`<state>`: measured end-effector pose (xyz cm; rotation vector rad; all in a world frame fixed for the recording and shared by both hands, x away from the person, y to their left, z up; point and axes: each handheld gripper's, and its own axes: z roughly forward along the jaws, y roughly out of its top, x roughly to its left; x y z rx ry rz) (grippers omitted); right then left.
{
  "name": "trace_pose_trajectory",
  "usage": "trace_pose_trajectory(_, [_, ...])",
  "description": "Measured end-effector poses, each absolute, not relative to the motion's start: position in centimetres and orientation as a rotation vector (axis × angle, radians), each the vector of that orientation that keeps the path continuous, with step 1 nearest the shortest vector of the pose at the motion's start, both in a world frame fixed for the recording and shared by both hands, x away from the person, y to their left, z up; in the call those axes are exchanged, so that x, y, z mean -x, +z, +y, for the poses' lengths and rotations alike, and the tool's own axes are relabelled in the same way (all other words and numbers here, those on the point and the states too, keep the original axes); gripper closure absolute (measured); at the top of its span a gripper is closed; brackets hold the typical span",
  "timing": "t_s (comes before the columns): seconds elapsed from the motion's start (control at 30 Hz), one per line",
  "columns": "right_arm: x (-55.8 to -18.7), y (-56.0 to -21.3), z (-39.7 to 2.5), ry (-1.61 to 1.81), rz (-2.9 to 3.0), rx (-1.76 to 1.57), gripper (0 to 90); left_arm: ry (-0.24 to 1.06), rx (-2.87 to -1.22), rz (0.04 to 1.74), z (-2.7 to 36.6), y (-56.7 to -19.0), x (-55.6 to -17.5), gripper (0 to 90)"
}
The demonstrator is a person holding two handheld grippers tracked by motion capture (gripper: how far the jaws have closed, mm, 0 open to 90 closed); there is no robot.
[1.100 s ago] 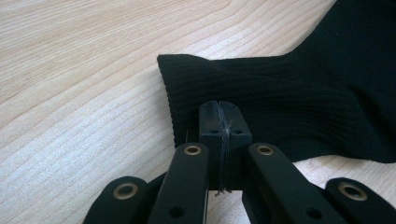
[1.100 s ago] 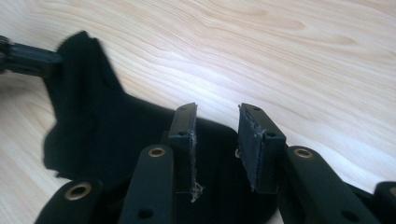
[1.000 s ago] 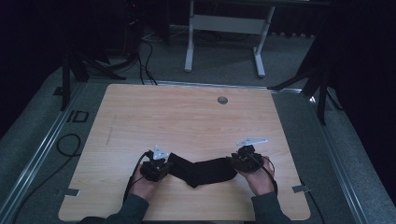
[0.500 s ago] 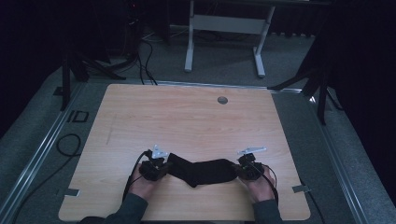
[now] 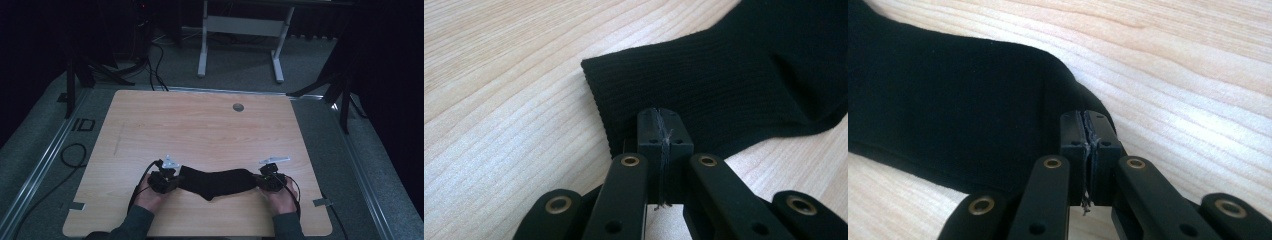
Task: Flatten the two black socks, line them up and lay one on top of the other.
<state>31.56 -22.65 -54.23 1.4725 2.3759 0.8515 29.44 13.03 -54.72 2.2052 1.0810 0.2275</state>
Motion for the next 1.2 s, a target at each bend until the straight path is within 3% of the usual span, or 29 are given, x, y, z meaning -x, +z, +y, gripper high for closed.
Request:
trace_pose_trajectory(0.4, [-33.3,-54.5,-22.3,0.852,2.311,-1.466,85.2,0.275,-2.171,1.084,12.5,-54.9,-29.5,87.8])
trace_pose_trajectory(0.6, [-32.9,-53.1,-22.8,1.006,2.282,-1.428,61.3,0.325,-2.149,1.071,12.5,-54.9,-29.5,79.2])
trace_pose_trajectory(0.77, [-32.2,-51.3,-23.5,1.130,2.211,-1.407,51.2,0.361,-2.106,1.091,12.9,-54.6,-29.5,68.8])
trace_pose_trajectory(1.2, [-32.1,-52.0,-26.2,1.124,2.152,-1.498,49.4,0.426,-1.976,1.206,15.6,-53.8,-30.3,60.6])
